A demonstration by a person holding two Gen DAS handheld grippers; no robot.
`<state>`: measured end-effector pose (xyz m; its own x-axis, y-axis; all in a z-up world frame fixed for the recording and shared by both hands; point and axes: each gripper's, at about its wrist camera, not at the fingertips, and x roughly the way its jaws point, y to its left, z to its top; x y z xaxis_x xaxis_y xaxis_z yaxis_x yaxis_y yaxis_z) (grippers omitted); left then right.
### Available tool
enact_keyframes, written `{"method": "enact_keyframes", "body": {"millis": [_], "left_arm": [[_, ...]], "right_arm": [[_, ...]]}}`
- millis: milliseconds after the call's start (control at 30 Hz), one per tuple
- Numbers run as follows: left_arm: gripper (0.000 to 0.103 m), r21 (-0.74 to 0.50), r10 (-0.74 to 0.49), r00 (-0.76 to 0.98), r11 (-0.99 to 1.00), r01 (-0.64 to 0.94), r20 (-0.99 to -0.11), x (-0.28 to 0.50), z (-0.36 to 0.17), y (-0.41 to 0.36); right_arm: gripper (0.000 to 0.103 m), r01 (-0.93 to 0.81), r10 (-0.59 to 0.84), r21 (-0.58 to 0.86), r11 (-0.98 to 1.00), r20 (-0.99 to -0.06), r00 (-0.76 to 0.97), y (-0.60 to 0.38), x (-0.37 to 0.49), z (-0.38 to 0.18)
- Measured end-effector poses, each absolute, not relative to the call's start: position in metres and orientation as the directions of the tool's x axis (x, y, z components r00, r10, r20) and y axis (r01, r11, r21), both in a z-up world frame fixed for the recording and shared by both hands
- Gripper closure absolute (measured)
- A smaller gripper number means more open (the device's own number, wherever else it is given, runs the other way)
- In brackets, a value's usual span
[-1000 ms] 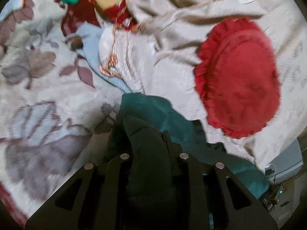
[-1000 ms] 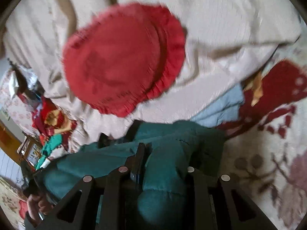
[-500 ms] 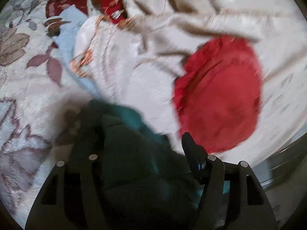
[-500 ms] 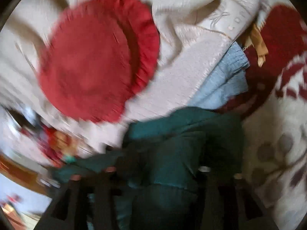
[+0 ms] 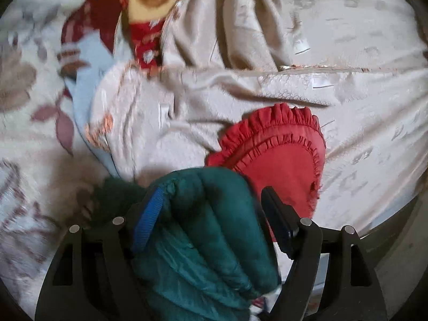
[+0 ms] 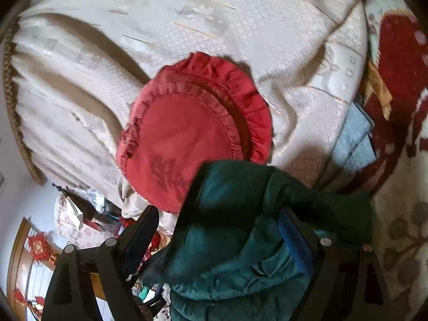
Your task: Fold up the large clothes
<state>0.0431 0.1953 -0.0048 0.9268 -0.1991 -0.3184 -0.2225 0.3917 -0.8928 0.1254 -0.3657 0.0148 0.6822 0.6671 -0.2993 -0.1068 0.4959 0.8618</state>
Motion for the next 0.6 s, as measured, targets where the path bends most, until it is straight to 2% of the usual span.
{"method": "enact_keyframes", "body": {"millis": [100, 167, 267, 300, 400, 433, 500, 600], "left_arm": [[0.028, -0.789, -0.107, 0.922, 0.56, -0.253, -0.372, 0.05, 0.021, 0.175], [0.028, -0.676, -0.035, 0.899, 0.672, -0.302, -0.437, 0.066, 0.033, 0.154], [0.027, -0.405, 0.033, 0.836, 0.864, -0.3, -0.548, 0.107, 0.045, 0.102], [0.027, -0.256, 0.075, 0.823, 0.931, -0.261, -0.564, 0.122, 0.043, 0.076], [0.027, 0.004, 0.184, 0.787, 0.974, -0.225, -0.589, 0.146, 0.015, 0.04], [0.027, 0.035, 0.189, 0.748, 0.976, -0.217, -0.636, 0.158, 0.002, 0.037], [0.027, 0.02, 0.18, 0.653, 0.97, -0.244, -0.736, 0.175, -0.03, 0.046], [0.025, -0.021, 0.138, 0.585, 0.966, -0.257, -0.799, 0.19, -0.06, 0.053]], "right_arm": [[0.015, -0.152, 0.63, 0.802, 0.577, -0.319, 0.708, -0.358, 0.122, 0.032], [0.015, -0.205, 0.562, 0.656, 0.726, -0.395, 0.727, -0.336, 0.121, 0.057], [0.015, -0.222, 0.429, 0.39, 0.894, -0.599, 0.676, -0.282, 0.138, 0.07], [0.015, -0.229, 0.384, 0.313, 0.922, -0.659, 0.647, -0.263, 0.147, 0.066], [0.015, -0.281, 0.333, 0.208, 0.937, -0.772, 0.541, -0.223, 0.17, 0.038], [0.015, -0.286, 0.318, 0.191, 0.939, -0.797, 0.514, -0.217, 0.176, 0.026], [0.015, -0.266, 0.238, 0.125, 0.956, -0.86, 0.452, -0.212, 0.19, -0.005], [0.008, -0.276, 0.232, 0.117, 0.954, -0.872, 0.431, -0.22, 0.195, -0.032]]}}
